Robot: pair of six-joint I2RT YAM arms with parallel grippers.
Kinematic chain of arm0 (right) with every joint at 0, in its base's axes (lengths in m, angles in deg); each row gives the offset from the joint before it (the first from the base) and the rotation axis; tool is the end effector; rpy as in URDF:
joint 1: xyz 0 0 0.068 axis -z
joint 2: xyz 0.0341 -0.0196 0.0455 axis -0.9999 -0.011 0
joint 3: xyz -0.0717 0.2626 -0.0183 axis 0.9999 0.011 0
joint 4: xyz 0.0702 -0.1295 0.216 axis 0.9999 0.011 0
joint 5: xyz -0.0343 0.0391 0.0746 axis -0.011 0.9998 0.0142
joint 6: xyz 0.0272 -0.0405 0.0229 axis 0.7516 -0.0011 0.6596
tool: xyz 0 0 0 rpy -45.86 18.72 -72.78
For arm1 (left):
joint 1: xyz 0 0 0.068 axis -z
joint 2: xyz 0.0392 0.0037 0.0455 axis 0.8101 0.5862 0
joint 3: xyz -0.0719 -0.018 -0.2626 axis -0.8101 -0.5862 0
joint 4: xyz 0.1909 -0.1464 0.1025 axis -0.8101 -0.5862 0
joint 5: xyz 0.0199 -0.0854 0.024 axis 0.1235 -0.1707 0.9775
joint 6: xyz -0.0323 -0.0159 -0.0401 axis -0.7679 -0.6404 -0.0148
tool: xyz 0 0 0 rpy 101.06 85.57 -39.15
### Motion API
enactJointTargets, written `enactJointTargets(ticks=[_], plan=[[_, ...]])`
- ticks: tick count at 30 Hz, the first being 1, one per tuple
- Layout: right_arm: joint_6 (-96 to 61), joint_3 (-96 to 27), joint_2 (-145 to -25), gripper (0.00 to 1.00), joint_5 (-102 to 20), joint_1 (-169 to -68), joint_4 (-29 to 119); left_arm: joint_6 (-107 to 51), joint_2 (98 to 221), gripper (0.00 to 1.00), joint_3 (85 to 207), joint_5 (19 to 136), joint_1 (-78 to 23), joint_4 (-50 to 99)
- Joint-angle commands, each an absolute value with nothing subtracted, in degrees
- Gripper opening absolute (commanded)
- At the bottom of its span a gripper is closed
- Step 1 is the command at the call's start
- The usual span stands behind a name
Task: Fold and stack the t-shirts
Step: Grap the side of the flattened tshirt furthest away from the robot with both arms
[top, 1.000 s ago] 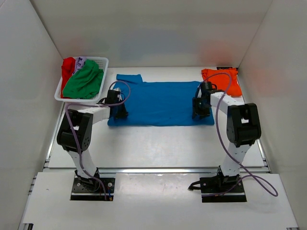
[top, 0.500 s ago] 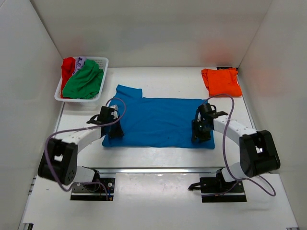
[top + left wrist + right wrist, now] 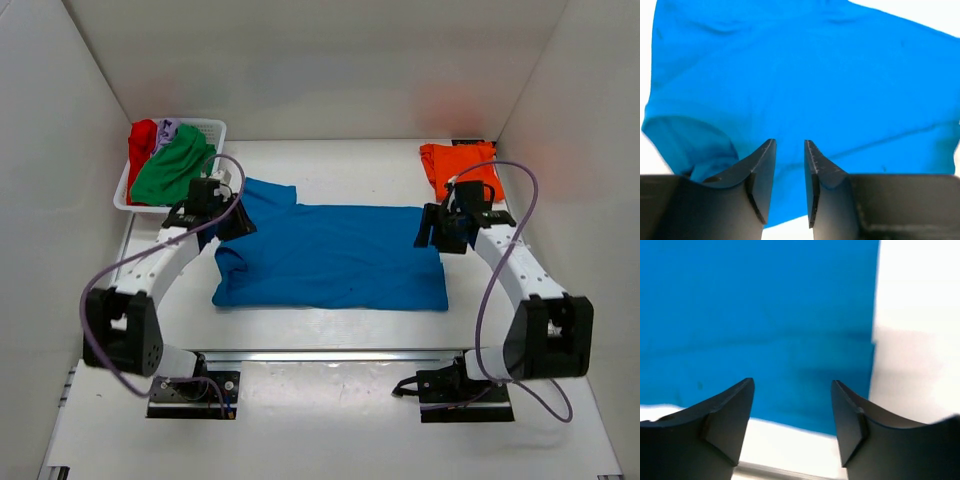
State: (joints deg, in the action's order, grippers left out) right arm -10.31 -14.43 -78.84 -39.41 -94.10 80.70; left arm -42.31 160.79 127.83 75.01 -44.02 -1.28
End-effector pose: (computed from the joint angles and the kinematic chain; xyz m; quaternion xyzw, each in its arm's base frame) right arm 0.2620 0.0274 0.2538 0.0523 0.9518 0.1239 0.2757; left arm 0.2783 -0.0564 0.2523 -0.0914 0.9204 -0.1984 0.3243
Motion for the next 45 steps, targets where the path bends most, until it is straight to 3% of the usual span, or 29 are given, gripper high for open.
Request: enactJointTargets(ticks=[1,10,21,32,35,39,44,45], plan=[[-12.50,-19.19,-85.25,0.62,-39.41,-91.75,75.34,-41.53,167.91,0.41,133.80,74.90,-44.97,0.66],[-12.94,-38.95,-108.10,0.64,-40.73,-89.46,75.32,-41.18,192.18,0.47,156.30,76.39,-48.39,0.41],[-13.91,-52.94,-122.51,0.64,-43.28,-89.46,79.19,-40.65,210.37,0.58,177.22,81.57,-48.92,-4.24],[-13.56,-57.16,-127.53,0.64,-44.16,-89.46,80.16,-38.89,212.76,0.67,176.88,88.34,-47.96,-7.50],[-13.21,-57.52,-127.89,0.63,-44.59,-89.46,80.34,-38.89,213.98,0.65,177.32,88.17,-48.13,-8.47],[-13.65,-58.31,-129.21,0.62,-46.44,-90.07,81.21,-38.11,216.53,0.48,179.59,86.59,-47.69,-11.01],[-14.26,-63.65,-133.77,0.62,-50.83,-90.69,84.73,-37.40,218.99,0.45,182.77,84.74,-47.52,-14.70],[-13.92,-63.85,-134.04,0.62,-51.01,-90.95,85.86,-37.40,219.61,0.37,184.17,84.57,-47.43,-14.98]])
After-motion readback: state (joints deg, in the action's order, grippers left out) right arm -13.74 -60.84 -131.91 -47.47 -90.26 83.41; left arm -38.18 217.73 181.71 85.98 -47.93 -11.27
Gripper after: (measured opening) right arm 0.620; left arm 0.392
